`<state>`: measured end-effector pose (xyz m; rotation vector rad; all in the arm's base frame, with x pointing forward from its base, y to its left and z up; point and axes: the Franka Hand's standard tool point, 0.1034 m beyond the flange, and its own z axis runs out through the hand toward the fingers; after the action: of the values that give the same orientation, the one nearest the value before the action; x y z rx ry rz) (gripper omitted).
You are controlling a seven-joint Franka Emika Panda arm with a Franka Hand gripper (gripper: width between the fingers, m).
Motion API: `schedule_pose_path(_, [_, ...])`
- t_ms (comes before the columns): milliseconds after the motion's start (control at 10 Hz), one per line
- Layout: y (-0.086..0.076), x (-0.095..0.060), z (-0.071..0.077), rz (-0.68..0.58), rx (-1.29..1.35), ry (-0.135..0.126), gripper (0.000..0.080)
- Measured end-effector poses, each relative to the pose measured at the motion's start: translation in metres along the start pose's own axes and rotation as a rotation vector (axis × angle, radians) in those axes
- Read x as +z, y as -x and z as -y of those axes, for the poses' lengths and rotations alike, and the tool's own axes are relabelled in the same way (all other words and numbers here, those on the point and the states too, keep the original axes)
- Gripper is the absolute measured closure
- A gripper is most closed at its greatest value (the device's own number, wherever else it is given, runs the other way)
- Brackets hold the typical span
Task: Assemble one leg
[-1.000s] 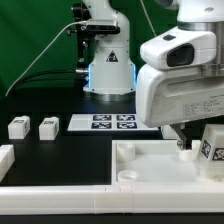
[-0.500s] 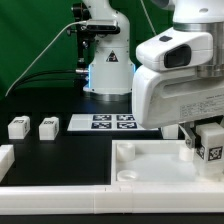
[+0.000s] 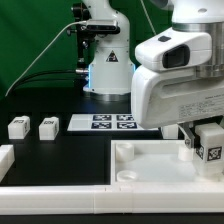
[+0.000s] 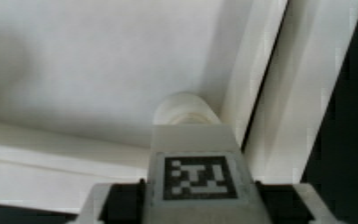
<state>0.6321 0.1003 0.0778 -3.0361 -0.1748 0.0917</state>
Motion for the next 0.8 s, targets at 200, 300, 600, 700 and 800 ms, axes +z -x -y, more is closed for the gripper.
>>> schedule_pose_path(200, [0.000,0.000,0.002,-0.001,0.195,-0.002,0.0506])
schedule_pose_path(300, [0.000,0.000,0.003,0.000,0.308,-0.003,0.0506])
schedule_pose_path(600, [0.000,0.001,0.008,0.000,0.665,-0.011,0.0506])
schedule_pose_path(700, [0.000,0.001,0.010,0.002,0.763,-0.014,0.0506])
schedule_pose_path(800, [0.000,0.001,0.012,0.004,0.863,-0.016,0.0506])
